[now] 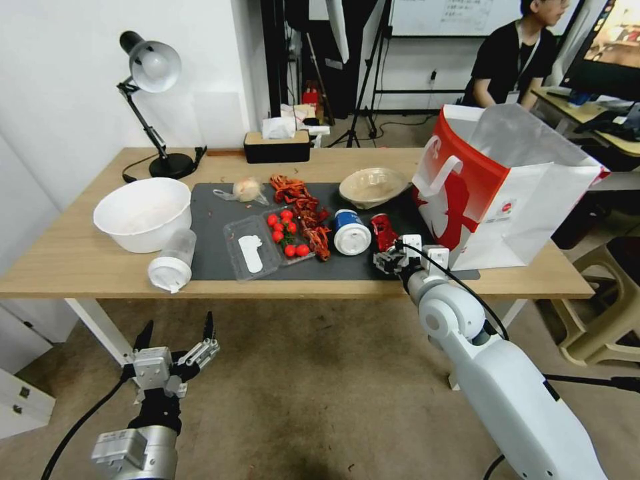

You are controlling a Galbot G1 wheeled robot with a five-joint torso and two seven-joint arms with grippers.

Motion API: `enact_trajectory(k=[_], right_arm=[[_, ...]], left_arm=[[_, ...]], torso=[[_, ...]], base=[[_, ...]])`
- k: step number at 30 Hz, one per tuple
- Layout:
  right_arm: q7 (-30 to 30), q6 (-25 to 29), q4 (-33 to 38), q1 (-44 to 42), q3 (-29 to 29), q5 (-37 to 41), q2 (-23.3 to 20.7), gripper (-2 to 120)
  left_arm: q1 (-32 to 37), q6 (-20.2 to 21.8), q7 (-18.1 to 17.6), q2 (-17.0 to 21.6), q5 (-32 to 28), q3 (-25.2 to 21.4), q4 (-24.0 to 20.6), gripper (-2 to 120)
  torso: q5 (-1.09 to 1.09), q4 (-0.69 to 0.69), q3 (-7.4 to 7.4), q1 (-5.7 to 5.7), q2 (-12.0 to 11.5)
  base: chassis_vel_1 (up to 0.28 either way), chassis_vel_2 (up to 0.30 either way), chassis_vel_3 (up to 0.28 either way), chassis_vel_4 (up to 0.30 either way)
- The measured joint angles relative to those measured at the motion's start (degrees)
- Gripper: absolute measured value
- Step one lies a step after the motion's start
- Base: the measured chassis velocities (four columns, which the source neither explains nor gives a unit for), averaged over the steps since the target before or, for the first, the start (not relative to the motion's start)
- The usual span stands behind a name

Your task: Pick up the trash from the table and place it into the takeout bag.

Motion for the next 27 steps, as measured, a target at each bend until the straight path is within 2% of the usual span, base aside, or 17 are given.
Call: enact_trajectory(k=[9, 12, 14, 16, 18, 21, 24, 27], right_arm=[[-2.6, 1.9, 2.6, -1.9, 1.7, -2.3, -1.4, 54], [-6.3, 4.8, 5.3, -3.4, 3.3, -5.9, -2.9, 54], [-10.3, 8.2, 8.5, -4.7, 5.0, -8.6, -5.5, 54], [-11.4, 9.0, 9.5, -5.0, 5.6, -8.7, -6.3, 54], [-14.5, 11.6, 13.0, -5.5, 7.6, -6.3, -9.2, 54], [-15.5, 13.6, 16.0, -4.8, 8.8, -3.1, -11.6, 54], [-14.0, 14.7, 18.1, -3.0, 9.9, 0.1, -13.3, 54], [-9.7, 14.7, 19.3, 0.7, 11.6, 4.8, -15.3, 54]], left_arm=[[0.4, -0.7, -0.1, -0.3, 1.0, 0.3, 0.1, 100], [0.5, -1.0, -0.1, -0.6, 1.5, 0.6, 0.1, 100], [0.5, -1.1, -0.1, -0.8, 1.8, 0.7, 0.1, 100], [0.5, -1.2, -0.1, -0.8, 1.8, 0.7, 0.1, 100], [0.5, -1.3, -0.1, -0.9, 1.9, 0.6, 0.0, 100], [0.5, -1.3, -0.2, -0.9, 1.9, 0.5, -0.2, 100], [0.5, -1.3, -0.3, -1.0, 1.9, 0.4, -0.5, 100], [0.6, -1.3, -0.3, -1.1, 1.9, 0.3, -0.8, 100]], torso=[[0.01, 0.01, 0.00, 0.00, 0.0], [0.01, 0.01, 0.00, 0.00, 0.0], [0.01, -0.01, 0.00, 0.00, 0.0], [0.00, -0.01, 0.00, 0.00, 0.0], [0.00, 0.00, 0.00, 0.00, 0.0], [0.01, -0.02, 0.00, 0.00, 0.0], [0.00, 0.01, 0.00, 0.00, 0.0], [0.01, 0.01, 0.00, 0.00, 0.0]], base=[[0.000, 0.000, 0.000, 0.000], [0.000, 0.000, 0.000, 0.000], [0.000, 0.000, 0.000, 0.000], [0.000, 0.000, 0.000, 0.000], [0.000, 0.000, 0.000, 0.000], [0.000, 0.000, 0.000, 0.000], [0.000, 0.000, 0.000, 0.000], [0.000, 0.000, 0.000, 0.000]])
